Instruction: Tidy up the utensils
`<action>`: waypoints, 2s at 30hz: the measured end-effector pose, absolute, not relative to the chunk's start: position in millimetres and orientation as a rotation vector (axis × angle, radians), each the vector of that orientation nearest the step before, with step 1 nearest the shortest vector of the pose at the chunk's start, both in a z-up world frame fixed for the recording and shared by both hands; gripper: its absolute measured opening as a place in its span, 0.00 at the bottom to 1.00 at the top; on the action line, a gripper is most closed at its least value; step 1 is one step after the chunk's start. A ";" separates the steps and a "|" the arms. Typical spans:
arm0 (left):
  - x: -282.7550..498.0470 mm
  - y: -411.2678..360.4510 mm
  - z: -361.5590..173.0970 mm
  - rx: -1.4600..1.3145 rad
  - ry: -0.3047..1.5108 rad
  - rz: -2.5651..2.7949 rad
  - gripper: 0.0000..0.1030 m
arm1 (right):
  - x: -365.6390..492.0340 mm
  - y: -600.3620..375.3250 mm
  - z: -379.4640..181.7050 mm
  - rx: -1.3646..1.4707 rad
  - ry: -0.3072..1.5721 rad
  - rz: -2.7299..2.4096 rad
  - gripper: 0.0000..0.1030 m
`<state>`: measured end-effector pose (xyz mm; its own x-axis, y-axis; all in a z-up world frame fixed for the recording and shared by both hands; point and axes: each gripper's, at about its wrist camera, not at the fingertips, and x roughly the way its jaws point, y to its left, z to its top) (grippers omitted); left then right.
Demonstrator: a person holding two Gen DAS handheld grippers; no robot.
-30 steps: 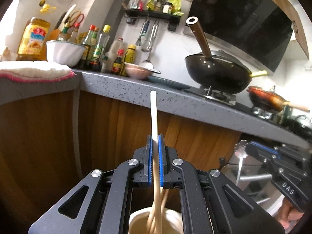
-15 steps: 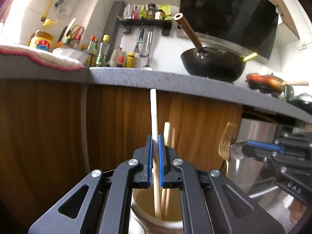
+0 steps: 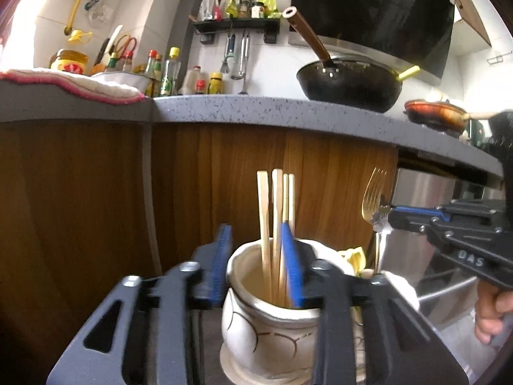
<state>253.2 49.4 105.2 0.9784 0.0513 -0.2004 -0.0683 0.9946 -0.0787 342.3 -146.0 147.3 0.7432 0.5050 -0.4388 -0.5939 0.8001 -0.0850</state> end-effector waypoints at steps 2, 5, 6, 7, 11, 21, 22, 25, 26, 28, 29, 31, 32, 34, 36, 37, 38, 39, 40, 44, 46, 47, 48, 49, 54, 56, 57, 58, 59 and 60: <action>245.5 50.7 107.3 -0.088 0.191 0.062 0.45 | 341.7 -149.3 148.8 -0.214 0.415 0.604 0.16; 227.5 56.8 110.2 -0.115 0.194 0.065 0.46 | 336.0 -159.9 154.3 -0.172 0.412 0.601 0.26; 222.7 58.5 110.3 -0.124 0.200 0.067 0.46 | 332.3 -164.9 156.2 -0.151 0.410 0.602 0.27; 216.1 59.4 109.8 -0.131 0.209 0.074 0.46 | 327.2 -170.4 157.9 -0.132 0.411 0.595 0.28; 194.9 52.4 99.6 -0.110 0.286 0.072 0.48 | 305.2 -186.4 153.3 -0.097 0.447 0.594 0.28; 186.7 31.1 46.1 -0.129 0.596 -0.041 0.48 | 266.2 -203.6 93.4 -0.085 0.637 0.634 0.28; 185.8 28.5 44.0 -0.127 0.605 -0.050 0.48 | 264.2 -206.4 85.1 -0.072 0.659 0.637 0.28; 182.7 20.6 39.3 -0.115 0.637 -0.062 0.48 | 260.8 -213.1 69.2 -0.024 0.707 0.652 0.29; 182.5 18.1 38.4 -0.113 0.646 -0.072 0.48 | 260.0 -214.3 64.5 -0.010 0.723 0.662 0.29; 182.0 11.5 35.0 -0.099 0.673 -0.084 0.48 | 259.2 -215.1 57.8 0.017 0.749 0.684 0.35; 181.2 7.5 32.0 -0.093 0.691 -0.096 0.48 | 259.4 -214.4 55.1 0.026 0.765 0.699 0.36; 177.2 3.7 26.9 -0.084 0.717 -0.110 0.48 | 261.1 -212.0 47.0 0.046 0.803 0.734 0.40; 176.5 0.3 24.0 -0.075 0.730 -0.117 0.48 | 263.1 -209.8 43.3 0.054 0.822 0.752 0.42; 177.3 -7.9 16.8 -0.047 0.770 -0.143 0.48 | 267.5 -205.7 36.9 0.063 0.849 0.760 0.42; 176.0 -14.4 8.7 -0.023 0.803 -0.161 0.48 | 271.6 -201.4 31.6 0.064 0.871 0.767 0.42; 176.5 -16.4 5.8 -0.019 0.817 -0.168 0.44 | 273.7 -197.7 29.4 0.059 0.875 0.770 0.42; 176.8 -18.5 3.6 -0.013 0.830 -0.173 0.40 | 275.7 -192.7 27.0 0.045 0.882 0.778 0.42; 177.4 -20.5 0.5 -0.004 0.846 -0.178 0.35 | 277.9 -187.4 24.1 0.027 0.891 0.777 0.42; 177.5 -21.9 -1.7 0.003 0.856 -0.184 0.32 | 280.8 -183.6 21.9 0.015 0.901 0.774 0.42; 173.4 -29.1 -3.7 0.053 0.850 -0.199 0.24 | 289.6 -171.9 16.0 -0.013 0.943 0.773 0.42; 172.2 -32.9 -3.6 0.086 0.836 -0.190 0.19 | 289.7 -168.3 15.5 -0.030 0.944 0.763 0.41; 172.0 -33.9 -3.2 0.100 0.831 -0.181 0.18 | 287.9 -166.7 15.5 -0.045 0.942 0.763 0.36; 172.1 -32.9 -3.4 0.107 0.828 -0.168 0.15 | 284.8 -164.9 15.2 -0.066 0.942 0.760 0.23; 172.5 -31.0 -3.1 0.112 0.827 -0.152 0.14 | 284.2 -163.9 14.5 -0.077 0.943 0.750 0.16; 180.3 -11.7 -2.9 0.093 0.837 -0.090 0.11 | 275.8 -170.4 11.9 -0.082 0.965 0.750 0.04; 183.2 -2.4 -2.3 0.074 0.841 -0.077 0.10 | 271.8 -174.6 11.1 -0.073 0.968 0.756 0.03; 184.5 3.9 -1.9 0.064 0.844 -0.062 0.10 | 271.5 -176.7 10.8 -0.062 0.978 0.761 0.03; 185.7 8.9 -1.7 0.048 0.848 -0.063 0.10 | 272.7 -177.7 10.5 -0.054 0.985 0.759 0.03; 187.3 15.9 -1.4 0.023 0.854 -0.065 0.10 | 274.7 -179.4 10.9 -0.040 0.988 0.758 0.04; 188.4 20.4 -0.7 0.015 0.855 -0.060 0.10 | 278.5 -181.6 11.3 -0.021 0.990 0.754 0.06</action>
<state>188.4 20.4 -0.7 0.6548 -0.0466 -0.7543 0.0589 0.9982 -0.0105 278.5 -181.6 11.3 0.3211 0.5646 -0.7603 -0.5826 0.7507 0.3114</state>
